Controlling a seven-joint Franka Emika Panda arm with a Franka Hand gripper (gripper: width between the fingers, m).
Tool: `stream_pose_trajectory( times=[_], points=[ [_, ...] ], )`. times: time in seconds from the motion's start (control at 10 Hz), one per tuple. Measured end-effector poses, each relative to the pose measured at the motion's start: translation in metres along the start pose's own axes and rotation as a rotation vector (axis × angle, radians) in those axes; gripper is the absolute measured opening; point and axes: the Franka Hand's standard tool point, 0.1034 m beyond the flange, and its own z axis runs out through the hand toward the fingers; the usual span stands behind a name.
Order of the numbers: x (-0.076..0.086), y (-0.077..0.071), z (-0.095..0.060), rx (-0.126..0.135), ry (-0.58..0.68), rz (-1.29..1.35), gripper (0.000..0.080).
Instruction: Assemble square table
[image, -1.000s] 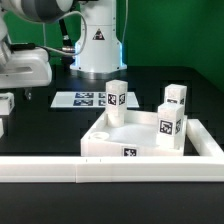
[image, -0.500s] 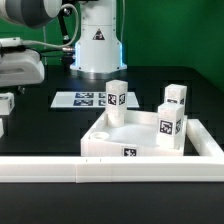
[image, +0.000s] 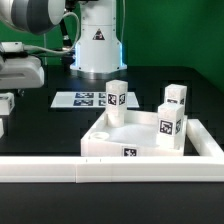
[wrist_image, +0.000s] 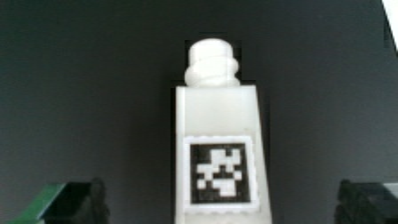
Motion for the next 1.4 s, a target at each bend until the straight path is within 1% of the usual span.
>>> stream_pose_trajectory(
  times=[0.1, 0.2, 0.4, 0.5, 0.6, 0.8, 1.0, 1.2, 1.3, 1.4],
  points=[
    [-0.001, 0.001, 0.002, 0.0, 0.001, 0.001, 0.0649],
    [-0.002, 0.0, 0.003, 0.006, -0.013, 0.0, 0.0649],
    [-0.001, -0.001, 0.003, 0.005, -0.013, -0.002, 0.0649],
    [-0.004, -0.003, 0.007, 0.011, -0.055, -0.001, 0.0649],
    [-0.003, 0.0, 0.014, -0.019, -0.101, -0.007, 0.0649],
    [-0.002, 0.002, 0.02, -0.037, -0.211, -0.018, 0.0649],
    [0.003, 0.004, 0.025, -0.038, -0.253, -0.018, 0.0649],
    [0.004, 0.004, 0.024, -0.04, -0.249, -0.019, 0.0649],
    [0.005, 0.003, 0.022, -0.043, -0.247, -0.021, 0.0595],
    [0.006, 0.001, 0.021, -0.046, -0.245, -0.023, 0.0595]
  ],
)
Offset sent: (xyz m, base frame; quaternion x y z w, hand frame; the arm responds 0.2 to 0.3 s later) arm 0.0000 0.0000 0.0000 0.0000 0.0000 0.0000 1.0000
